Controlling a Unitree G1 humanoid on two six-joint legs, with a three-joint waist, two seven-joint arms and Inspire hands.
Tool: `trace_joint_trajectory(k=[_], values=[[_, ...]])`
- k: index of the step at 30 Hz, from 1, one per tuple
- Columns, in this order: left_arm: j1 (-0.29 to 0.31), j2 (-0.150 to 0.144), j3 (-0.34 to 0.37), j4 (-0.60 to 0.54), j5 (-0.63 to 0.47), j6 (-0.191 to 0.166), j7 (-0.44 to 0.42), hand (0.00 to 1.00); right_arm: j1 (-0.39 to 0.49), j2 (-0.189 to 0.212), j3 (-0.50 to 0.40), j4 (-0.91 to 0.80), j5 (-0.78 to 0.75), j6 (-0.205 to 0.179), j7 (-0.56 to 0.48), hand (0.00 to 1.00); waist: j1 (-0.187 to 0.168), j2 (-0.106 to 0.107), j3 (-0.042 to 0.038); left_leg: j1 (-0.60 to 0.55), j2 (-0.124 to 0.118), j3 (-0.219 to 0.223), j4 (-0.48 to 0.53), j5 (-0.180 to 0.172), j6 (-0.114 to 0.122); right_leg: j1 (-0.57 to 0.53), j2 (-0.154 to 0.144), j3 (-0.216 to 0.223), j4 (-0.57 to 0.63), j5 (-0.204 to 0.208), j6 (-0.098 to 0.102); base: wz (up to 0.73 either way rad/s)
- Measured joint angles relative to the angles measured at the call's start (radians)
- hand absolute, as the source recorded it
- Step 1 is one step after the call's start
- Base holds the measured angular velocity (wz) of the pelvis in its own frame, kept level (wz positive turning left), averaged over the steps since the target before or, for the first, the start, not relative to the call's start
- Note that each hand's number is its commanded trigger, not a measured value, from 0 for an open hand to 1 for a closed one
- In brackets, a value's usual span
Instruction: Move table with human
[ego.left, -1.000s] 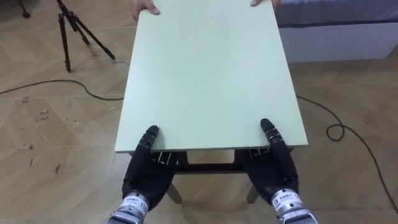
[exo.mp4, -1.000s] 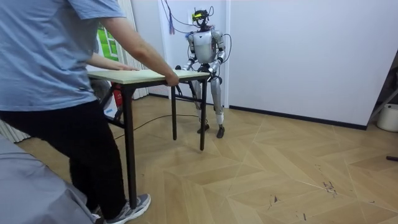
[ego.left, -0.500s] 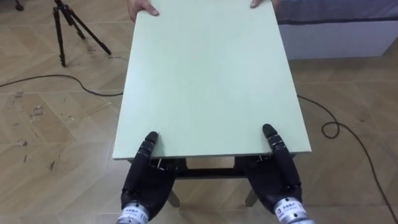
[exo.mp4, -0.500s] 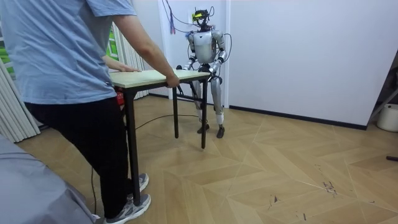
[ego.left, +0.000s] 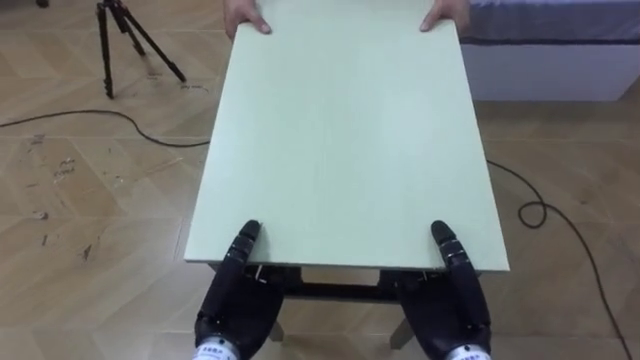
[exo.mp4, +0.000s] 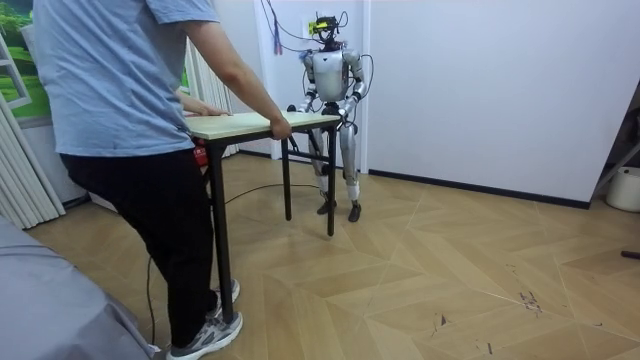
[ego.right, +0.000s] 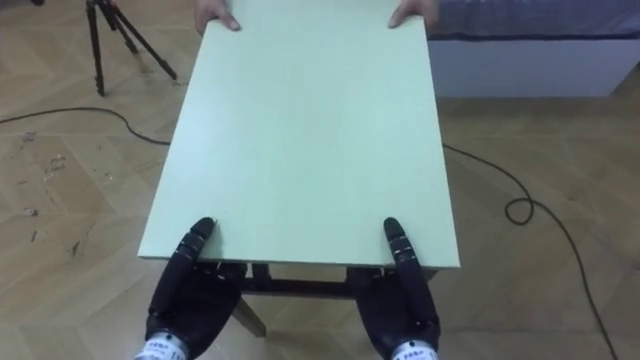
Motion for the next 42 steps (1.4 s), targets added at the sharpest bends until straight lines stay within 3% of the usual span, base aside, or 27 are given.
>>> trace_joint_trajectory(k=[1, 3, 5, 6, 7, 8, 9, 10, 11, 13, 14, 16, 17, 19, 21, 26, 29, 30, 31, 32, 34, 37, 38, 39, 40, 41, 42], values=[[0.001, 0.001, -0.001, 0.000, 0.000, -0.001, -0.009, 1.00, 0.005, -0.001, 0.000, 0.000, 0.000, -0.004, 0.012, 1.00, 0.007, 0.002, 0.0004, -0.029, 0.007, -0.028, 0.028, 0.000, -0.001, -0.017, 0.010, -0.004, 0.008, 0.001, -0.010, 0.08], [0.005, 0.002, -0.002, 0.000, 0.000, -0.002, -0.021, 1.00, 0.009, -0.001, 0.001, 0.000, 0.000, -0.005, 0.022, 1.00, 0.013, 0.003, 0.0024, -0.054, 0.022, -0.035, 0.059, 0.002, -0.004, -0.042, 0.017, -0.014, 0.009, 0.000, -0.030, 0.01], [0.012, 0.000, -0.007, 0.002, -0.002, -0.006, -0.022, 1.00, 0.013, -0.008, 0.000, -0.002, -0.002, -0.008, 0.023, 1.00, 0.028, 0.014, 0.0090, -0.095, 0.054, -0.019, 0.223, -0.023, -0.016, -0.051, 0.020, -0.044, 0.030, -0.011, -0.054, -0.34], [0.036, -0.005, -0.012, 0.002, -0.011, -0.016, -0.031, 1.00, 0.014, -0.017, 0.001, -0.001, -0.010, 0.000, 0.023, 1.00, 0.039, 0.034, 0.0074, -0.111, 0.069, -0.011, 0.379, -0.033, -0.012, -0.045, 0.025, -0.076, 0.031, -0.016, -0.062, -0.55], [0.054, 0.000, -0.016, 0.002, -0.024, -0.019, -0.050, 1.00, 0.013, -0.028, 0.001, -0.002, -0.015, 0.011, 0.024, 1.00, 0.032, 0.054, 0.0055, -0.107, 0.069, -0.010, 0.502, -0.033, -0.012, -0.044, 0.030, -0.111, 0.031, -0.013, -0.066, -0.35], [0.058, 0.004, -0.018, 0.002, -0.032, -0.018, -0.058, 1.00, 0.013, -0.031, 0.001, -0.002, -0.017, 0.013, 0.027, 1.00, 0.025, 0.061, 0.0048, -0.099, 0.064, -0.013, 0.532, -0.032, -0.013, -0.045, 0.034, -0.123, 0.032, -0.008, -0.061, 0.24], [0.057, 0.012, -0.023, -0.001, -0.038, -0.018, -0.070, 1.00, 0.012, -0.033, 0.000, -0.002, -0.018, 0.013, 0.041, 1.00, 0.004, 0.074, 0.0068, -0.069, 0.053, -0.014, 0.535, -0.031, -0.015, -0.055, 0.039, -0.158, 0.046, -0.008, -0.066, 0.61], [0.056, 0.014, -0.021, -0.001, -0.037, -0.018, -0.079, 1.00, 0.013, -0.032, 0.001, -0.002, -0.014, 0.013, 0.047, 1.00, -0.014, 0.074, 0.0115, -0.018, 0.043, -0.024, 0.458, -0.077, -0.005, -0.072, 0.041, -0.179, 0.069, -0.010, -0.069, 0.59], [0.054, 0.015, -0.019, -0.001, -0.036, -0.019, -0.080, 1.00, 0.013, -0.027, 0.001, -0.002, -0.014, 0.014, 0.047, 1.00, -0.015, 0.070, 0.0154, 0.003, 0.041, -0.025, 0.407, -0.096, -0.012, -0.077, 0.040, -0.181, 0.081, -0.010, -0.070, 0.32], [0.054, 0.016, -0.015, -0.001, -0.040, -0.014, -0.079, 1.00, 0.014, -0.025, 0.003, -0.008, -0.027, 0.015, 0.047, 1.00, -0.024, 0.063, 0.0176, 0.055, 0.008, -0.031, 0.230, -0.120, -0.020, -0.096, 0.028, -0.176, 0.058, 0.026, -0.074, 0.19], [0.052, 0.016, -0.014, -0.001, -0.040, -0.013, -0.079, 1.00, 0.013, -0.028, 0.002, -0.012, -0.029, 0.013, 0.047, 1.00, -0.028, 0.067, 0.0157, 0.063, 0.008, -0.029, 0.211, -0.134, -0.019, -0.109, 0.028, -0.181, 0.050, 0.036, -0.076, 0.07], [0.037, 0.010, -0.008, -0.001, -0.036, -0.013, -0.079, 1.00, -0.009, -0.030, -0.003, -0.017, -0.033, 0.013, 0.045, 1.00, -0.029, 0.093, 0.0302, 0.064, 0.028, -0.032, 0.154, -0.201, -0.018, -0.152, 0.039, -0.224, 0.062, 0.057, -0.093, 0.02], [0.031, 0.013, -0.008, 0.000, -0.036, -0.012, -0.078, 1.00, -0.010, -0.025, -0.007, -0.017, -0.036, 0.013, 0.045, 1.00, -0.033, 0.094, 0.0299, 0.065, 0.027, -0.029, 0.129, -0.211, -0.006, -0.164, 0.037, -0.232, 0.067, 0.060, -0.095, 0.20], [0.002, 0.011, -0.011, 0.007, -0.040, -0.011, -0.068, 1.00, -0.020, -0.011, -0.041, -0.016, -0.049, 0.036, 0.040, 1.00, -0.027, 0.090, 0.0295, 0.038, 0.021, -0.005, 0.086, -0.240, 0.040, -0.229, 0.019, -0.242, 0.097, 0.084, -0.100, 0.05], [-0.009, 0.009, -0.013, 0.011, -0.045, -0.012, -0.058, 1.00, -0.027, -0.006, -0.055, -0.016, -0.062, 0.047, 0.033, 1.00, -0.027, 0.082, 0.0290, 0.000, -0.002, 0.007, 0.100, -0.223, 0.060, -0.258, -0.009, -0.234, 0.108, 0.106, -0.097, -0.03], [0.007, 0.005, -0.017, 0.038, -0.049, -0.010, -0.057, 1.00, 0.002, 0.002, -0.073, -0.007, -0.073, 0.080, 0.023, 1.00, -0.030, 0.073, 0.0225, -0.005, -0.070, 0.010, 0.077, -0.172, 0.103, -0.263, -0.070, -0.217, 0.098, 0.147, -0.058, 0.07], [0.031, 0.019, -0.028, 0.037, -0.058, -0.007, -0.059, 1.00, 0.023, -0.004, -0.076, -0.007, -0.072, 0.097, 0.024, 1.00, -0.034, 0.067, 0.0136, -0.014, -0.091, 0.021, 0.058, -0.138, 0.126, -0.265, -0.075, -0.179, 0.062, 0.199, 0.024, -0.05], [0.034, 0.020, -0.032, 0.036, -0.061, -0.005, -0.059, 1.00, 0.024, -0.010, -0.076, -0.007, -0.069, 0.100, 0.024, 1.00, -0.035, 0.069, 0.0117, -0.025, -0.094, 0.026, 0.041, -0.113, 0.141, -0.269, -0.077, -0.158, 0.042, 0.235, 0.088, 0.12], [0.032, 0.022, -0.036, 0.037, -0.058, -0.005, -0.059, 1.00, 0.032, -0.010, -0.076, -0.008, -0.066, 0.097, 0.026, 1.00, -0.042, 0.066, 0.0111, -0.040, -0.095, 0.046, 0.031, -0.090, 0.152, -0.294, -0.101, -0.109, 0.135, 0.220, 0.095, 0.27], [0.031, 0.022, -0.038, 0.036, -0.055, -0.005, -0.057, 1.00, 0.037, -0.008, -0.075, -0.008, -0.065, 0.096, 0.028, 1.00, -0.047, 0.063, 0.0111, -0.042, -0.092, 0.065, 0.028, -0.080, 0.157, -0.301, -0.121, -0.098, 0.207, 0.186, 0.092, 0.45], [0.030, 0.036, -0.039, 0.035, -0.046, -0.005, -0.051, 1.00, 0.053, 0.003, -0.068, -0.009, -0.056, 0.087, 0.027, 1.00, -0.055, 0.038, 0.0001, -0.048, -0.099, 0.122, 0.000, -0.044, 0.171, -0.279, -0.215, -0.056, 0.498, 0.049, 0.111, 0.27], [0.028, 0.036, -0.037, 0.029, -0.040, -0.004, -0.051, 1.00, 0.052, 0.004, -0.066, -0.011, -0.045, 0.086, 0.024, 1.00, -0.039, 0.015, -0.0023, -0.072, -0.118, 0.128, -0.003, -0.014, 0.178, -0.109, -0.282, -0.012, 0.610, 0.023, 0.125, -0.05], [0.028, 0.036, -0.034, 0.026, -0.039, -0.004, -0.051, 1.00, 0.053, 0.005, -0.063, -0.015, -0.045, 0.084, 0.024, 1.00, -0.034, 0.009, -0.0028, -0.081, -0.120, 0.133, -0.003, -0.007, 0.177, -0.069, -0.283, -0.004, 0.604, 0.033, 0.129, -0.14], [0.029, 0.036, -0.027, 0.016, -0.038, -0.002, -0.052, 1.00, 0.052, 0.005, -0.056, -0.025, -0.045, 0.076, 0.024, 1.00, -0.026, -0.007, -0.0029, -0.110, -0.124, 0.141, 0.005, 0.004, 0.175, 0.009, -0.287, 0.004, 0.567, 0.080, 0.131, -0.21], [0.027, 0.034, -0.017, 0.005, -0.031, 0.002, -0.053, 1.00, 0.041, 0.002, -0.050, -0.031, -0.044, 0.070, 0.024, 1.00, -0.017, -0.020, 0.0029, -0.143, -0.125, 0.142, 0.021, 0.023, 0.169, 0.059, -0.274, 0.004, 0.474, 0.041, 0.172, -0.20], [0.023, 0.033, -0.016, 0.002, -0.028, 0.003, -0.053, 1.00, 0.037, 0.000, -0.051, -0.032, -0.042, 0.069, 0.024, 1.00, -0.014, -0.019, 0.0033, -0.161, -0.119, 0.141, 0.022, 0.035, 0.166, 0.064, -0.259, 0.003, 0.434, 0.018, 0.184, -0.10], [0.022, 0.034, -0.016, -0.010, -0.027, 0.005, -0.053, 1.00, 0.035, 0.000, -0.052, -0.040, -0.038, 0.067, 0.025, 1.00, -0.012, -0.018, 0.0033, -0.188, -0.109, 0.142, 0.021, 0.054, 0.162, 0.066, -0.236, 0.002, 0.384, -0.006, 0.179, -0.05]])
